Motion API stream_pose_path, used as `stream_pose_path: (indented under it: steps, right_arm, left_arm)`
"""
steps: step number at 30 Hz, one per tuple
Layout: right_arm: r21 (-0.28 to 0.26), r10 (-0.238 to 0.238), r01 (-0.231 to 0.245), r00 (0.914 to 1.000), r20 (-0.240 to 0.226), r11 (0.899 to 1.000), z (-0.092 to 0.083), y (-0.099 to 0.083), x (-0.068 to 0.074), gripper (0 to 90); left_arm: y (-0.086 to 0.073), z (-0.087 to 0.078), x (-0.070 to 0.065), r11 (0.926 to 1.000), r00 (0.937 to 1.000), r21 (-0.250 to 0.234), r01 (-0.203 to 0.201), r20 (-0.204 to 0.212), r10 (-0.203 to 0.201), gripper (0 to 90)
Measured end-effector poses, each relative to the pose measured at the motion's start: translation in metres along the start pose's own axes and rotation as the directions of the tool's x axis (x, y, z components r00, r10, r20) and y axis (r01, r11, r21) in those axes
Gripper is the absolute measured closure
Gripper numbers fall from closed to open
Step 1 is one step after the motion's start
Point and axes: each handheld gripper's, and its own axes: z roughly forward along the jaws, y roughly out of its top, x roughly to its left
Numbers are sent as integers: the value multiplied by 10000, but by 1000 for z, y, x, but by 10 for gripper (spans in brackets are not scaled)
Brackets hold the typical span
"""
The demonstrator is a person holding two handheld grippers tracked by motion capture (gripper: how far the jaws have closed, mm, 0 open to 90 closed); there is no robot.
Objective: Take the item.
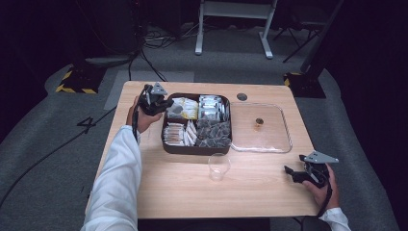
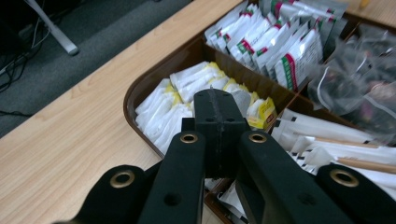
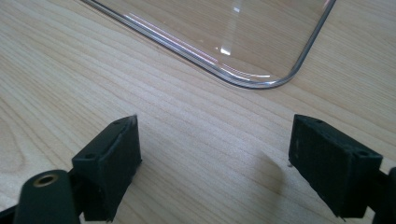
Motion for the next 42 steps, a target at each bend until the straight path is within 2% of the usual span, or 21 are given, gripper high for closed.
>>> stream_pose_path:
  steps: [4,9,12,16,19,24,29,35,42]
  right_arm:
    - [7,10,-10,10000,-9,10000,0,0,0,170]
    - [20,49,-49,10000,-55,10000,0,0,-1,170]
    - [19,31,-31,10000,-21,10000,0,0,0,170]
    - [17,24,-24,10000,-19,10000,0,0,0,170]
    - [41,61,-61,10000,-65,10000,0,0,-1,169]
    - [42,62,-61,10000,-57,10000,0,0,-1,168]
    - [37,81,-81,9999,-70,10000,0,0,-1,168]
    - [38,84,-84,9999,-72,10000,0,0,-1,168]
    - [44,105,-104,9999,-82,9999,0,0,-1,167]
  left_arm:
    - [7,-12,-1,9993,10000,-369,-26,-45,24,900]
    - [13,-26,-2,9981,9999,-603,-111,-43,108,900]
    - [13,-35,-4,9960,10000,-895,18,-74,-24,900]
    - [11,-47,-7,9890,9999,-1472,163,45,-158,900]
    - [12,-54,-9,9858,9999,-1672,133,85,-120,900]
    - [13,-67,-13,9761,9996,-2167,172,257,-119,900]
    - [17,-80,-21,9731,9995,-2304,29,319,46,900]
    - [20,-95,-35,9630,9979,-2692,-103,589,271,900]
    - [22,-102,-53,9585,9939,-2835,-287,937,575,900]
